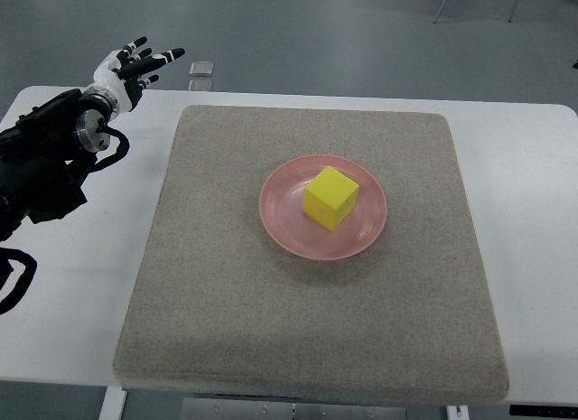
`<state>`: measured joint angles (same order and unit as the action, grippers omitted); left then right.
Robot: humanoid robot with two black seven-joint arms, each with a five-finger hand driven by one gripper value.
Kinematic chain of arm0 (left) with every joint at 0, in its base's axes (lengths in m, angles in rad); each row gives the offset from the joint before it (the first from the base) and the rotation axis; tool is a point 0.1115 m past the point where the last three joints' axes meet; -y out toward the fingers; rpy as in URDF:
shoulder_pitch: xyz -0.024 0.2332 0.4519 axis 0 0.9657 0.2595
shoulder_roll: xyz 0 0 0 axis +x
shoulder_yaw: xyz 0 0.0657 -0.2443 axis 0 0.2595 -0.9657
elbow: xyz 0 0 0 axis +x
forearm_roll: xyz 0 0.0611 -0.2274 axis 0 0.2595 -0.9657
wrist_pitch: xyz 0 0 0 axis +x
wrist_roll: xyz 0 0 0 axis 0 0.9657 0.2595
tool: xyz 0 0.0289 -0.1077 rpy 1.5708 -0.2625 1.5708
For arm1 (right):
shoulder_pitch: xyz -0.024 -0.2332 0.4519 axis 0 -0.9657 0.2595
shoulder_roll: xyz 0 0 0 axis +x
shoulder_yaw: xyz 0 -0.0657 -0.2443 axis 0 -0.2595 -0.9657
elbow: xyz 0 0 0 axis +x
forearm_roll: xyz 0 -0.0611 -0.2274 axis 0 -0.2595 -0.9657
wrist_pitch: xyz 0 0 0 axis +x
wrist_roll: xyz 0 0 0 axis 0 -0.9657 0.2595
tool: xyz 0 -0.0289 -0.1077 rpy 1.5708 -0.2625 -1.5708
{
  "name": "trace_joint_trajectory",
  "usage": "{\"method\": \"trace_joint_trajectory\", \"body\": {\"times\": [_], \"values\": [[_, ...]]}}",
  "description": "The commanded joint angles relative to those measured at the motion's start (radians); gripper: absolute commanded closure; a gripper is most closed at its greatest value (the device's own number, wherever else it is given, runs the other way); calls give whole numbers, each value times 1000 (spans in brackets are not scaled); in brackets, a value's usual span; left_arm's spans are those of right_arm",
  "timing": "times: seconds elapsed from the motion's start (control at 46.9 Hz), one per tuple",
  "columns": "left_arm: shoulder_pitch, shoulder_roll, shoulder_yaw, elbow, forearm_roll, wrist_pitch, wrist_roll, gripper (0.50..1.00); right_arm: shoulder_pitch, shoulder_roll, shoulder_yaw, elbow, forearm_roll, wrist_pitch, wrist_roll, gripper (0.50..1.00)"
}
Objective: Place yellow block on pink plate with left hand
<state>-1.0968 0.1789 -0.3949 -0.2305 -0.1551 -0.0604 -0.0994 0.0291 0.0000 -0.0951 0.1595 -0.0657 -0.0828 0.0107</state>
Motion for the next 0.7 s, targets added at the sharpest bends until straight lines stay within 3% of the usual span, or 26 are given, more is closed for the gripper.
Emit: {"method": "trace_joint_trajectory", "body": {"times": [0.0, 0.085, 0.682], "values": [[15, 2, -71, 0, 2, -58, -6, 516, 0, 0, 0, 0, 0, 0, 0, 576], [20, 4, -117, 5, 2, -85, -17, 516, 0, 0, 0, 0, 0, 0, 0, 576], [41, 2, -125, 19, 2, -96, -51, 508, 0, 0, 0, 0, 0, 0, 0, 576]]}}
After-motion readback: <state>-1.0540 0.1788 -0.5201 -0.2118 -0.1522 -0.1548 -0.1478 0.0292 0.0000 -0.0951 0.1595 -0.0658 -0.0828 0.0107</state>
